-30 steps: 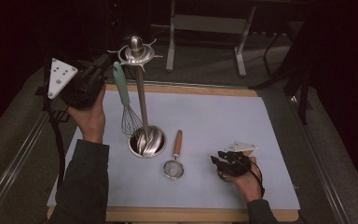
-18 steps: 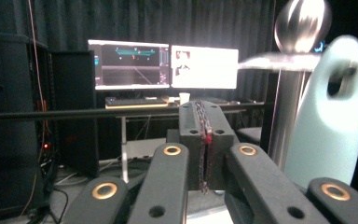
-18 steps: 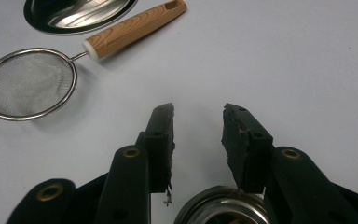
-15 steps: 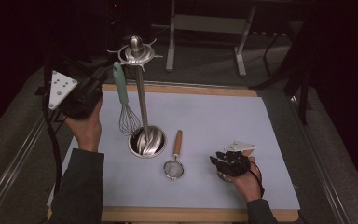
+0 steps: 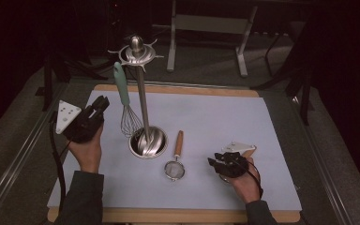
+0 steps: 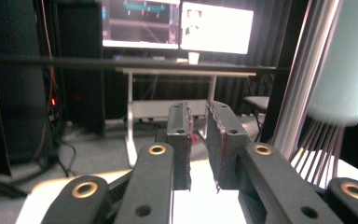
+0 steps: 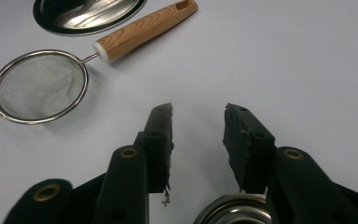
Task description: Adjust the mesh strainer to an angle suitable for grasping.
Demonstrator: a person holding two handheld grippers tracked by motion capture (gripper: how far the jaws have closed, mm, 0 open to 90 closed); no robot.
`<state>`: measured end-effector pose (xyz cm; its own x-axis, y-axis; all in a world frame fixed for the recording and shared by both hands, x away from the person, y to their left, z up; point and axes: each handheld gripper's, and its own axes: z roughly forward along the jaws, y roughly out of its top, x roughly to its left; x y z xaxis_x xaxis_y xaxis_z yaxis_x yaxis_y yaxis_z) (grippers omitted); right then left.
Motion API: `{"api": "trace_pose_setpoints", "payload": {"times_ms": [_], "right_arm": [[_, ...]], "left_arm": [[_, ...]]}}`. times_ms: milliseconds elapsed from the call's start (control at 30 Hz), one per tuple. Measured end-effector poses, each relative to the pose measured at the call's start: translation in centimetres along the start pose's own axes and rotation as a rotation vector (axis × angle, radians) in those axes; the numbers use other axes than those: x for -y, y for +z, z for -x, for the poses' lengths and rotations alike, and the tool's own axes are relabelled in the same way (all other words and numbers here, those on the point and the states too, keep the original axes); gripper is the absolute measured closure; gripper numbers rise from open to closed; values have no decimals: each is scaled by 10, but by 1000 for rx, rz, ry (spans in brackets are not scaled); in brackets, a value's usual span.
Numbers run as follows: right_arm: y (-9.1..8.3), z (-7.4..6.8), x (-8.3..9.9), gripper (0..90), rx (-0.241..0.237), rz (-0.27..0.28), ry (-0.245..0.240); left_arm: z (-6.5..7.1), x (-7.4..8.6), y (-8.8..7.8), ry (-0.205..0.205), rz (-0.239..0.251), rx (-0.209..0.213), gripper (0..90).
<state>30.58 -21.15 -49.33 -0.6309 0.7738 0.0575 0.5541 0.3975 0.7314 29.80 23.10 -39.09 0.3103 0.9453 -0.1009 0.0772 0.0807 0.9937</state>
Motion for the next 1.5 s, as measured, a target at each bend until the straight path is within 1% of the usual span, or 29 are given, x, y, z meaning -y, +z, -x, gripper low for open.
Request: {"api": "trace_pose_setpoints", "payload": {"times_ms": [33, 100, 233, 333, 433, 467, 533, 600, 633, 667, 733, 767, 833, 933, 967, 1100, 1200, 1300, 1400, 1500], "right_arm": [[0, 0, 0, 609, 1, 0, 0], [-1, 0, 0, 600, 4, 3, -2], [-1, 1, 0, 578, 10, 7, 3], [1, 2, 1, 555, 14, 3, 5], [2, 2, 0, 545, 9, -3, 5], [2, 1, 0, 540, -2, -3, 7], [4, 0, 0, 532, -7, -7, 7], [6, -1, 1, 527, -8, -16, 2], [6, -2, 1, 526, -9, -18, 3], [8, -2, 1, 524, -12, -19, 0], [9, -4, 1, 518, -13, -26, -1], [10, -4, 1, 517, -13, -28, -5], [11, -5, 1, 515, -13, -32, -5], [12, -5, 1, 510, -13, -36, -6], [13, -5, 0, 509, -13, -37, -7], [15, -8, -3, 508, -27, -36, -7], [16, -11, -6, 508, -33, -32, -12], [18, -14, -10, 513, -45, -30, -10], [24, -19, -17, 520, -70, -30, -13], [32, -25, -26, 541, -95, -29, -2]], "left_arm": [[-1, 8, 1, -3, -21, -3, 782], [-3, 20, 1, -18, -46, -2, 760], [-8, 41, -1, -37, -93, -9, 738], [-12, 58, -3, -61, -123, -17, 719], [-16, 75, -5, -63, -169, -30, 717], [-17, 79, -6, -58, -182, -31, 717], [-19, 91, -7, -54, -216, -38, 717], [-18, 100, -8, -44, -246, -35, 712], [-16, 107, -7, -25, -270, -34, 712], [-15, 112, -6, -15, -288, -30, 711], [-13, 121, -4, -4, -323, -28, 712], [-12, 125, -2, 4, -340, -33, 711], [-11, 133, 0, 9, -364, -49, 711], [-11, 139, 3, 8, -385, -64, 711], [-10, 141, 4, 17, -397, -70, 711], [-11, 146, 8, 21, -432, -81, 705], [-9, 147, 9, 35, -446, -92, 697], [-8, 147, 10, 50, -460, -92, 690], [-7, 147, 10, 57, -467, -91, 684], [-7, 147, 10, 54, -469, -89, 680]]}}
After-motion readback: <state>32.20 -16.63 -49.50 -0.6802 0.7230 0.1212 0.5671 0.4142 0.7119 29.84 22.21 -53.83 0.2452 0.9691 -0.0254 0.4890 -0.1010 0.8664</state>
